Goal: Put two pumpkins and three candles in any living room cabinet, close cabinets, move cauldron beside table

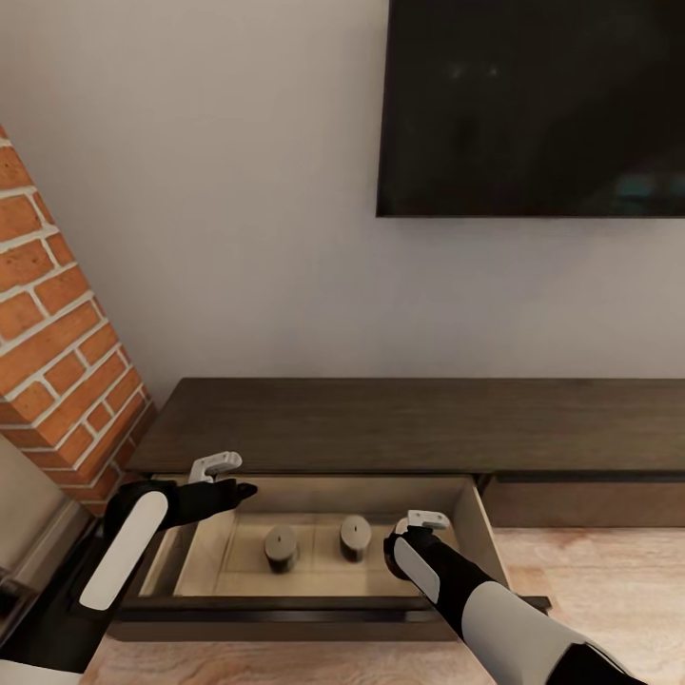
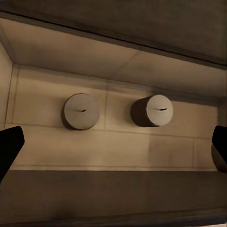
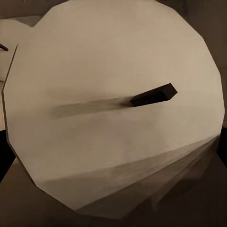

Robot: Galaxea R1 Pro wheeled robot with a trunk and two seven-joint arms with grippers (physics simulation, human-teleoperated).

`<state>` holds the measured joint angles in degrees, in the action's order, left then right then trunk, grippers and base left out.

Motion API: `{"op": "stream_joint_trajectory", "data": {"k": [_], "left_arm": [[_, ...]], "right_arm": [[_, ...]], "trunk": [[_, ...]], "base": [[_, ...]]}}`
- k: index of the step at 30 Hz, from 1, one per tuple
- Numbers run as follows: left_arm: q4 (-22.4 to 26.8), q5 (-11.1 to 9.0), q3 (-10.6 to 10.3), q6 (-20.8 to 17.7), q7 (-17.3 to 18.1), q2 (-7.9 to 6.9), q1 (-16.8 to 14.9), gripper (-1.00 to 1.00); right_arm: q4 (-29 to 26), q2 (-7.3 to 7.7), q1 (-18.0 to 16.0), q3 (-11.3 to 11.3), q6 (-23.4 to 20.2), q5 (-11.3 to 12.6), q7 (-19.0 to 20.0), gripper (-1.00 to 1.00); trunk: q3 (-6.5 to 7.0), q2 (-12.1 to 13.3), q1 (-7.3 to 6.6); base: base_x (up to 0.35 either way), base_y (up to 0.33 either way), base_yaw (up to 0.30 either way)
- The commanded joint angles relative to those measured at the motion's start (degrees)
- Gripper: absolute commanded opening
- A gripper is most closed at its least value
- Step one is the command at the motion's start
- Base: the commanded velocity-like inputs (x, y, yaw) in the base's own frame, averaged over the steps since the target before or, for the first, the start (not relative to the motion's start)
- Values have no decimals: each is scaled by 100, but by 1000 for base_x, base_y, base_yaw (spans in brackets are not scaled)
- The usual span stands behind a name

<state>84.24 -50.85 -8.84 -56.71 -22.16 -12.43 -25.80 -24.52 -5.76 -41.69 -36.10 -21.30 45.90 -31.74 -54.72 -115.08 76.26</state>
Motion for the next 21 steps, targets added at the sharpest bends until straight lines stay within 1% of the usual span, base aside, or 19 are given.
{"op": "stream_joint_trajectory", "data": {"k": [1, 7, 17, 19, 21], "left_arm": [[5, -54, -20, -7, -60, -5, -4, 100], [12, -55, -32, -7, -60, -5, -4, 100], [31, -57, -30, -7, -54, -5, -4, 100], [33, -57, -31, -7, -54, -5, -4, 100], [33, -57, -31, -7, -54, -5, -4, 100]], "right_arm": [[-9, 5, -6, -46, -25, 33, -43, -100], [-3, 9, -6, -46, -26, 33, -43, -100], [8, 20, -6, -46, -24, 33, -43, -100], [20, 21, -6, -46, -12, 37, -43, -100], [55, 22, -6, -46, 54, 40, -43, -100]], "trunk": [[-5, -2, 1], [-5, -2, 1], [-5, -2, 1], [-41, -82, 45], [-41, -82, 45]], "base": [[83, 0, 0], [50, 0, 0], [4, 0, 0], [0, 0, 0], [0, 0, 0]]}}
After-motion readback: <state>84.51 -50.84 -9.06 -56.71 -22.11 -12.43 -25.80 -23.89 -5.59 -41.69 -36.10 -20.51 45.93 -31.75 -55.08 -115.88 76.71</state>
